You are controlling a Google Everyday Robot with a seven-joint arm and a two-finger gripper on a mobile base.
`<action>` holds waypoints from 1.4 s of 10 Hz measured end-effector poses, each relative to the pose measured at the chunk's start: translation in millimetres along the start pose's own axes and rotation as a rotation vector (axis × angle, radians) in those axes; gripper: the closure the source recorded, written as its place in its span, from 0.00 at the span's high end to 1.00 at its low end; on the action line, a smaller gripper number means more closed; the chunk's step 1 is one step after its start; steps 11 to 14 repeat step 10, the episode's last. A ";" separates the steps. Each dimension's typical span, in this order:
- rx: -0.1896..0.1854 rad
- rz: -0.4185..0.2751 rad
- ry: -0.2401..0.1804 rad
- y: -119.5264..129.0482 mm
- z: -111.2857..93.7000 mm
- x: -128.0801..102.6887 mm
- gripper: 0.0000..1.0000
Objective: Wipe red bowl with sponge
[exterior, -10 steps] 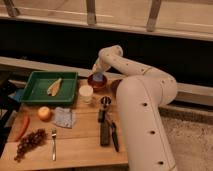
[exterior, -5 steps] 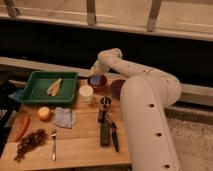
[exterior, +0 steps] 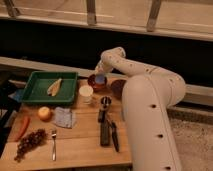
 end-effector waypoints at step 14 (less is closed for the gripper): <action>0.021 -0.036 0.044 7.9 5.7 15.5 0.00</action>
